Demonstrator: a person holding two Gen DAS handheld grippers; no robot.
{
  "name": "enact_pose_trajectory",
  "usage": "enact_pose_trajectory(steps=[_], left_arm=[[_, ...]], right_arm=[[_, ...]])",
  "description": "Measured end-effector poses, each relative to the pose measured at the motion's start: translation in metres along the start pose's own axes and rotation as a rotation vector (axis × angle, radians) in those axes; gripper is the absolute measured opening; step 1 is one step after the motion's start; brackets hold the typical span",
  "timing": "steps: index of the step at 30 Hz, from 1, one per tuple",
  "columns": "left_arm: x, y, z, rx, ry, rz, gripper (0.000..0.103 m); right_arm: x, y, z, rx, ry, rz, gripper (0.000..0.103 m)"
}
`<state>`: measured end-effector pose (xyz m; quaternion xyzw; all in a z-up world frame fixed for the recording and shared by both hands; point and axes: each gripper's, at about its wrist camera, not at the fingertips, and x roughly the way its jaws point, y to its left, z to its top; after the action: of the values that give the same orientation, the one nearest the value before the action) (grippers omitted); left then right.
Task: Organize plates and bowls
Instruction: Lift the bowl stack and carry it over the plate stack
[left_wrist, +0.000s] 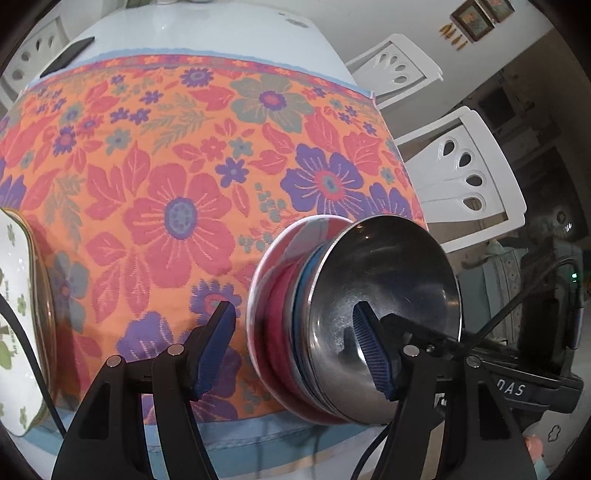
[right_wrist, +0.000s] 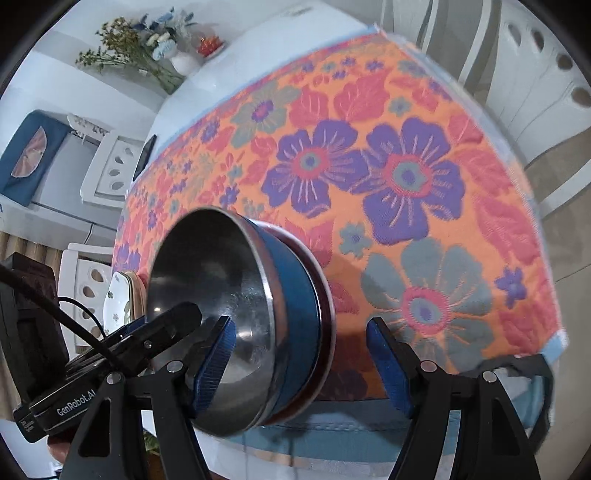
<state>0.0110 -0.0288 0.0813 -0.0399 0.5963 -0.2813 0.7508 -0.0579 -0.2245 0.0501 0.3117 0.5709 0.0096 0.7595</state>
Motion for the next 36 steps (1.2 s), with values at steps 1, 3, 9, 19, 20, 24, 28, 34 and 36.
enact_pose_trajectory(steps=[1,3,9,19,20,24,28,34,36], left_arm=[[0.001,0.001,0.000,-0.005,0.001,-0.004,0.063],[0.004,0.002,0.000,-0.015,0.003,-0.016,0.061],[0.012,0.006,-0.001,-0.050,0.021,-0.057,0.049],[0.013,0.011,-0.007,-0.075,-0.006,-0.038,0.036],[0.013,0.010,-0.007,-0.077,-0.011,-0.029,0.036],[0.009,0.007,-0.011,-0.102,-0.028,-0.007,0.035],[-0.001,0.000,-0.013,-0.106,-0.057,0.020,0.035],[-0.031,0.005,-0.009,-0.124,-0.137,0.043,0.035],[-0.044,0.011,-0.006,-0.130,-0.166,0.054,0.035]], right_arm=[[0.004,-0.003,0.001,0.012,0.011,0.013,0.071],[0.010,-0.008,0.002,0.032,0.025,0.040,0.071],[0.022,-0.012,0.008,0.051,0.062,0.087,0.071],[0.033,-0.008,0.010,0.032,0.092,0.113,0.054],[0.033,-0.007,0.010,0.027,0.092,0.109,0.054],[0.031,-0.002,0.010,-0.004,0.084,0.082,0.054],[0.026,0.000,0.010,0.006,0.082,0.084,0.054],[0.012,0.023,0.014,-0.042,0.057,0.093,0.054],[0.009,0.036,0.017,-0.080,0.046,0.100,0.054]])
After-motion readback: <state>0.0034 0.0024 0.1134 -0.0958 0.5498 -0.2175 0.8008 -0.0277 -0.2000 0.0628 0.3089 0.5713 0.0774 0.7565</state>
